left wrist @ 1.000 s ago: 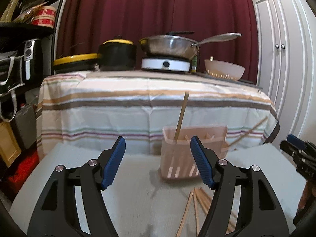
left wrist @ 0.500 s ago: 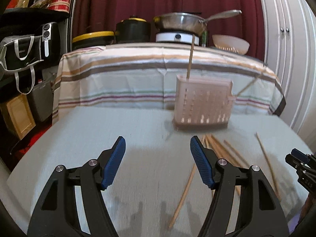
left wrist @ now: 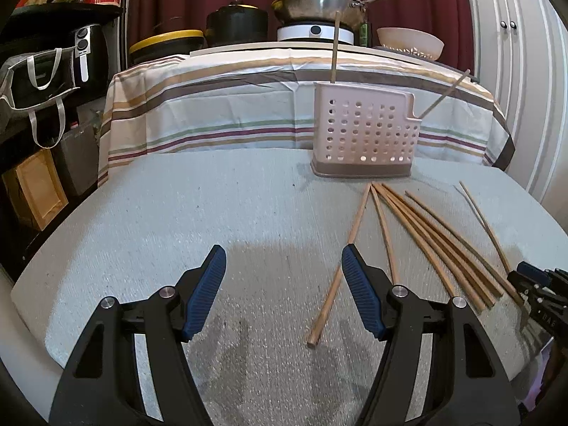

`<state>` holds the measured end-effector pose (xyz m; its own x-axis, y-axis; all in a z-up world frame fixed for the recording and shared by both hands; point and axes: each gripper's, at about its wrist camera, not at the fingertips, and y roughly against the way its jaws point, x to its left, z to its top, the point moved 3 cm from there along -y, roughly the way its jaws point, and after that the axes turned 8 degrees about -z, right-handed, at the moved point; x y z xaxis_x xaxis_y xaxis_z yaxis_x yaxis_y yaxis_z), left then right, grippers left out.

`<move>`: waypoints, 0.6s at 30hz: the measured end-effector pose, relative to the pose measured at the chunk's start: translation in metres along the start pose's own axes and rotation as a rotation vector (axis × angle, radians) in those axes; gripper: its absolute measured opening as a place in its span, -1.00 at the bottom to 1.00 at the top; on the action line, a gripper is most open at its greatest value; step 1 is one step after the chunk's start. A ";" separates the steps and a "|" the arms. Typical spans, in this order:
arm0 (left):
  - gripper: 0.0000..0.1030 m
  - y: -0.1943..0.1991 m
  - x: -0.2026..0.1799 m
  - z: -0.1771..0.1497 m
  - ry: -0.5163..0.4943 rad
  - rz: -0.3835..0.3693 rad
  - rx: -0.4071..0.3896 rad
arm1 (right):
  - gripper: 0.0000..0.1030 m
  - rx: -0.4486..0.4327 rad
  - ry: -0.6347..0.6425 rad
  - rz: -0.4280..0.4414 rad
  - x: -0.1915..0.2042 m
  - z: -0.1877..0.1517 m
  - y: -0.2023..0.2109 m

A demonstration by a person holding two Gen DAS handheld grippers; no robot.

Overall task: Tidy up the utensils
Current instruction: 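Close the left tool on a chopstick while the right tool grasps another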

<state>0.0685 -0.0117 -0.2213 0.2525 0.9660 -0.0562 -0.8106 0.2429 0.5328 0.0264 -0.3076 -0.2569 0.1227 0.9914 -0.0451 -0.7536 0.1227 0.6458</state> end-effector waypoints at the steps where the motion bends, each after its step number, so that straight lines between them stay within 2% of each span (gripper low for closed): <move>1: 0.29 -0.001 -0.001 -0.001 -0.002 -0.001 0.005 | -0.54 -0.002 0.000 -0.003 -0.001 0.000 0.001; 8: 0.28 -0.006 -0.005 -0.009 -0.007 -0.010 0.030 | -0.72 -0.015 -0.001 0.002 -0.007 -0.006 0.003; 18: 0.28 -0.010 -0.011 -0.017 -0.017 -0.027 0.046 | -0.73 -0.053 0.012 0.029 -0.013 -0.011 0.007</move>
<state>0.0649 -0.0233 -0.2403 0.2829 0.9575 -0.0568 -0.7784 0.2638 0.5696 0.0129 -0.3187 -0.2604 0.0930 0.9950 -0.0361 -0.7901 0.0958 0.6055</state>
